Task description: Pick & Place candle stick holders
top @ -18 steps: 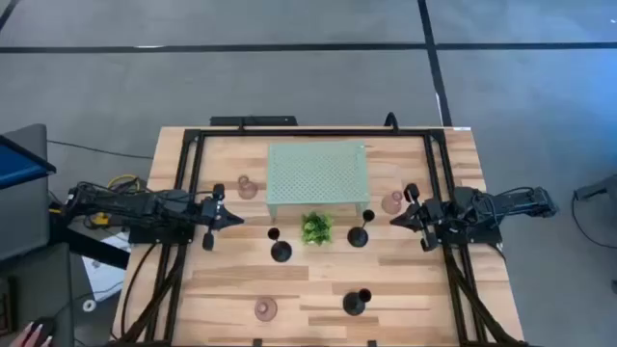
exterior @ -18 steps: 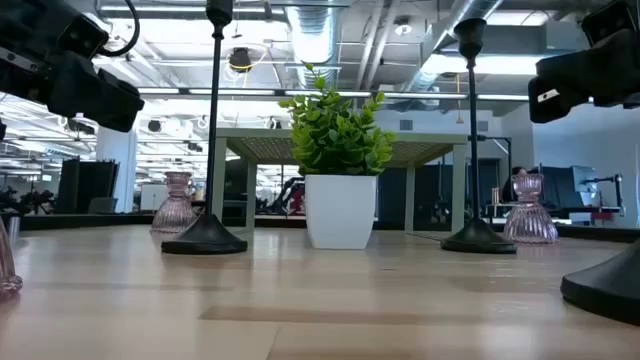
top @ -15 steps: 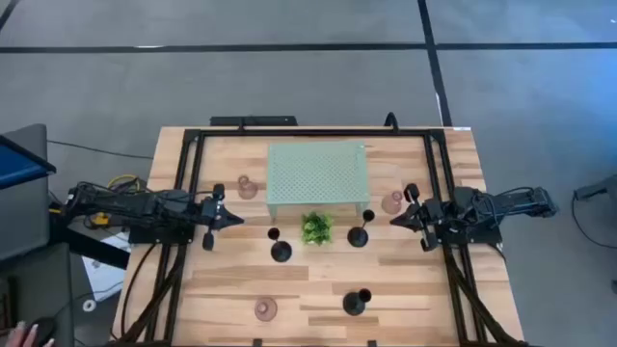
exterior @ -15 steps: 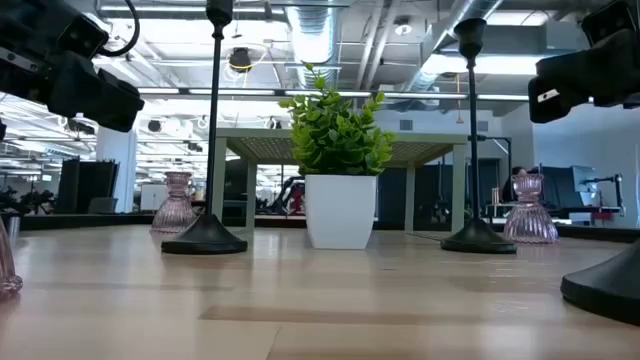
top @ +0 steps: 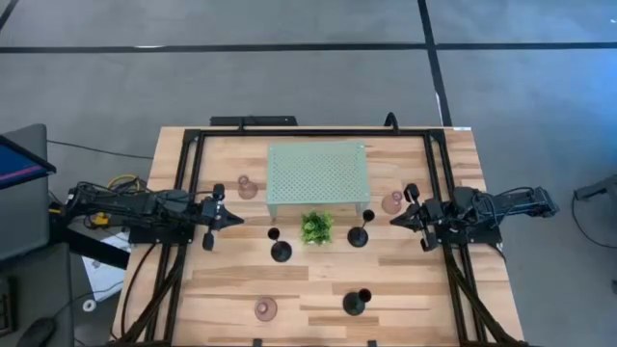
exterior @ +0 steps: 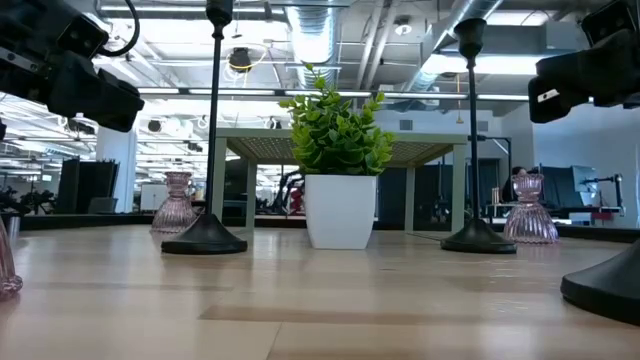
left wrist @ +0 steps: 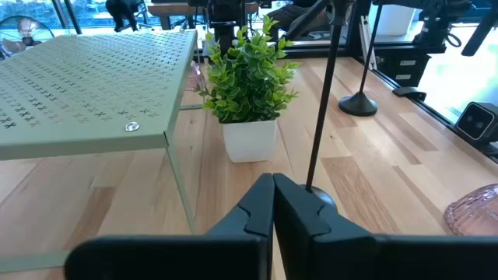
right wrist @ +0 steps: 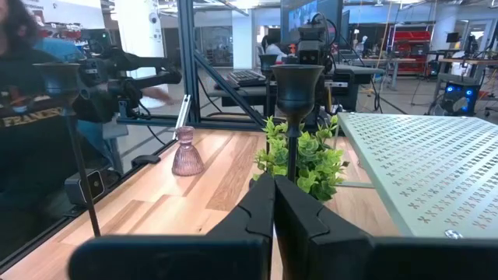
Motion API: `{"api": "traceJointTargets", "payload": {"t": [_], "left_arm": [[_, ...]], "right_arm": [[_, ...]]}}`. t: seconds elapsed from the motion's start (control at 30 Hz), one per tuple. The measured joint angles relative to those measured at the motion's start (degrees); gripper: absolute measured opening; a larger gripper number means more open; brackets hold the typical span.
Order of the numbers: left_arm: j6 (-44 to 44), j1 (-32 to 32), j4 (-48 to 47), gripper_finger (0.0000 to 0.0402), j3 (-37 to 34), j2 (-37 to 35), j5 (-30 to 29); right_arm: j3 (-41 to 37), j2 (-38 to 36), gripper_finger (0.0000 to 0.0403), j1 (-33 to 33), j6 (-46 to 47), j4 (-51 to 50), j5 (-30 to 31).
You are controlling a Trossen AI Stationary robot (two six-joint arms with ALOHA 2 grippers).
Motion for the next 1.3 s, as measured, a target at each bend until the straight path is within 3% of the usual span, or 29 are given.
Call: {"api": "traceJointTargets", "payload": {"t": [1.3], "left_arm": [[0.0,0.0,0.9,0.0008,0.0,0.0,0.0]], "right_arm": [[0.0,0.0,0.0,0.0,0.0,0.0,0.0]]}}
